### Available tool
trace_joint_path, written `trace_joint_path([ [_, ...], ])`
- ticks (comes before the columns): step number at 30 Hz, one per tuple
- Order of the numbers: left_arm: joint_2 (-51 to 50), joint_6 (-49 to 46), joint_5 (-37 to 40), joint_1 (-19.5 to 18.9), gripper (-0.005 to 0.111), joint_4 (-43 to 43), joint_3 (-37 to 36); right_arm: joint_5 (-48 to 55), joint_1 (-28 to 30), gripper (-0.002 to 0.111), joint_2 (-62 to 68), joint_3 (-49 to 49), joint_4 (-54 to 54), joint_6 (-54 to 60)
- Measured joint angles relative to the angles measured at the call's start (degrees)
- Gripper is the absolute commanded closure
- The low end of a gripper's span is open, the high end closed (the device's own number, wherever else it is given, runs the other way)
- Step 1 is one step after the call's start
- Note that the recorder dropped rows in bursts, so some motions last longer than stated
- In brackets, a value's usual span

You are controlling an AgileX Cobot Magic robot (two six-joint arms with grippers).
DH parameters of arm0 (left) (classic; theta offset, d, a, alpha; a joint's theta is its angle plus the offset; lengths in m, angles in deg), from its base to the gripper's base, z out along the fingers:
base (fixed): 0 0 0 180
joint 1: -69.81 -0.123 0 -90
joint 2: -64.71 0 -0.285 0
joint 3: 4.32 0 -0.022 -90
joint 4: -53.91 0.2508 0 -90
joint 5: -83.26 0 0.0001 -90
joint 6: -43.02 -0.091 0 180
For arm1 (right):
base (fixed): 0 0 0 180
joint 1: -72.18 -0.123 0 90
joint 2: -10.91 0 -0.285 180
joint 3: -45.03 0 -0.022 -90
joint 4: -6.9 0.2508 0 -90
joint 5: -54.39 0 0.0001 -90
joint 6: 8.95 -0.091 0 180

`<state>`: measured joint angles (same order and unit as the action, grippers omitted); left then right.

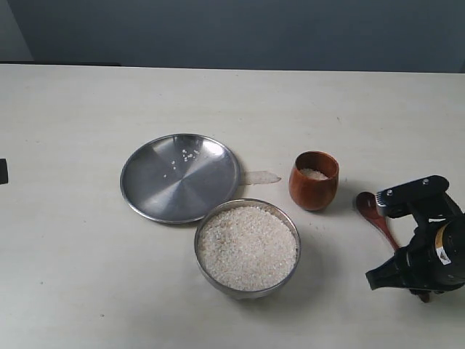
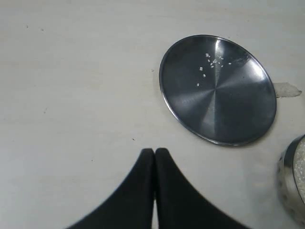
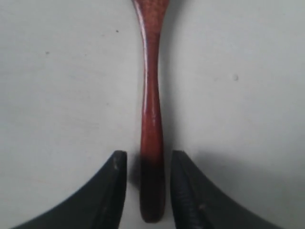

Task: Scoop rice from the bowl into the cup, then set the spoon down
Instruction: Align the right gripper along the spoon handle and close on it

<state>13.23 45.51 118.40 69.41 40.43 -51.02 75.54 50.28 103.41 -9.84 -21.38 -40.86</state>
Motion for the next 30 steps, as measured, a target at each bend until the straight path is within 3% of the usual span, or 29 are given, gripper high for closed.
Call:
trace_joint_path([
  [5,0.00,0.00,0.00,0.00,0.106,0.00,0.00,-0.75,0.00,0.080,2.22,0.12,-0.93,-0.10],
  [7,0.00,0.00,0.00,0.00,0.106,0.00,0.00,-1.47,0.00,0.103,2.84,0.34,-1.05,-0.10],
  [8,0.00,0.00,0.00,0.00,0.106,0.00,0.00,-2.16,0.00,0.108,3.06,0.37,-1.05,-0.10],
  [15,0.00,0.00,0.00,0.00,0.106,0.00,0.00,-7.72,0.00,0.108,4.32,5.58,-2.70,-0.10],
  [20,0.00,0.00,0.00,0.00,0.106,0.00,0.00,0.88,0.00,0.108,8.57,15.31,-5.11,-0.21],
  [25,0.00,0.00,0.00,0.00,0.106,0.00,0.00,2.92,0.97,0.108,14.18,16.61,-6.53,-0.21],
  [27,0.00,0.00,0.00,0.00,0.106,0.00,0.00,1.74,1.08,0.099,15.61,16.61,-7.41,-2.49],
  [28,0.00,0.00,0.00,0.00,0.106,0.00,0.00,1.00,1.08,0.083,15.61,16.61,-7.89,-3.71],
  [30,0.00,0.00,0.00,0.00,0.106,0.00,0.00,-0.30,1.08,0.068,15.61,16.61,-9.78,-6.85],
])
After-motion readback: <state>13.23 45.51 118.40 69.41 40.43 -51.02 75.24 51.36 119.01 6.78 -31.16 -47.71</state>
